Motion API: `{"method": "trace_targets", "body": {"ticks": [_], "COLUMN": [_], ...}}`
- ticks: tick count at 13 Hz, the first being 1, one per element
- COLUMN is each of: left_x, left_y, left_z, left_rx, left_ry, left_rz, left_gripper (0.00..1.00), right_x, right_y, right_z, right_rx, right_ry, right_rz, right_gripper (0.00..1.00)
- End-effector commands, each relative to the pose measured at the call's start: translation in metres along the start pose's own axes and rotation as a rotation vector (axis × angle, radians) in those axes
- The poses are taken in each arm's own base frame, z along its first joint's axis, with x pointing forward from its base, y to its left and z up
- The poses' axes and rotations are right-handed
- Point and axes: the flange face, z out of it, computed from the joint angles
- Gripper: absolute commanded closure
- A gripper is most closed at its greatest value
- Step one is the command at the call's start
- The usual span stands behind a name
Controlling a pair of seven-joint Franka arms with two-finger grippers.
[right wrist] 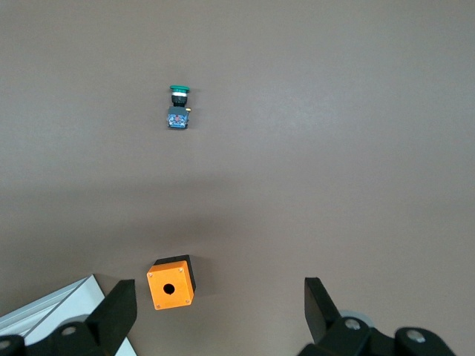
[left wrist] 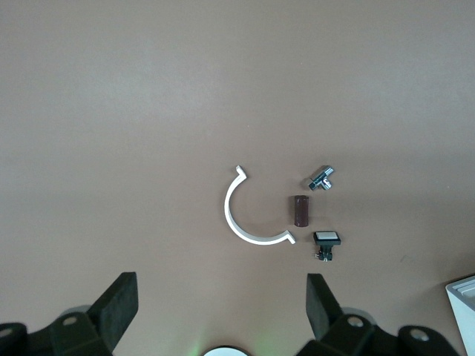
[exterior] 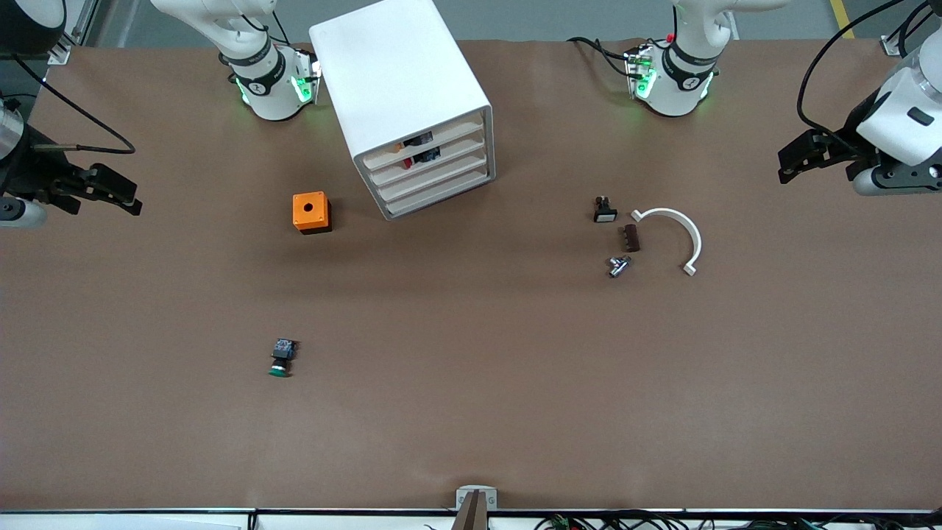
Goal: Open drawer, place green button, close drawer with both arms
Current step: 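Reach the right gripper toward the green button while the left gripper moves out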
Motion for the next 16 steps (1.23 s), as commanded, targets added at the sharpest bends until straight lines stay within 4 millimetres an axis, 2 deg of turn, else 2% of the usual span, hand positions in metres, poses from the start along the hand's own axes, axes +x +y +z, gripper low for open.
{"method": "trace_targets", "body": {"ticks": [1,3,5,7,8,9,13,16], "left_x": [0.0,0.001,0.016,0.03,0.035,0.046,0.072,0.074], "left_y": [-0.003,-0.003,-0.001,0.003,0.014,0.019,0.071,0.117], "left_z": [-0.006,-0.005,0.007,0.029,0.04,0.063,0.145,0.197], "left_rx": [0.009,0.009,0.012,0.016,0.016,0.018,0.014,0.081], "left_ry": [-0.01,-0.013,-0.033,-0.072,-0.092,-0.13,-0.266,-0.353], "left_rz": [-0.014,-0.018,-0.021,-0.007,-0.004,-0.022,-0.256,-0.379], "left_gripper": [0.0,0.0,0.0,0.0,0.0,0.0,0.0,0.0], "right_x": [-0.003,-0.003,-0.003,0.0,0.004,0.011,0.05,0.081], "right_y": [0.002,0.002,0.004,0.009,0.009,0.007,0.001,-0.009], "right_z": [-0.003,-0.003,-0.002,0.0,0.006,0.014,0.064,0.112], "right_rx": [-0.003,-0.003,-0.003,-0.002,0.0,0.016,0.083,0.093], "right_ry": [0.0,0.0,-0.003,-0.002,-0.006,-0.001,-0.033,-0.02], "right_rz": [0.007,0.007,0.009,0.014,0.012,0.013,0.021,0.031], "right_gripper": [0.0,0.0,0.0,0.0,0.0,0.0,0.0,0.0]}}
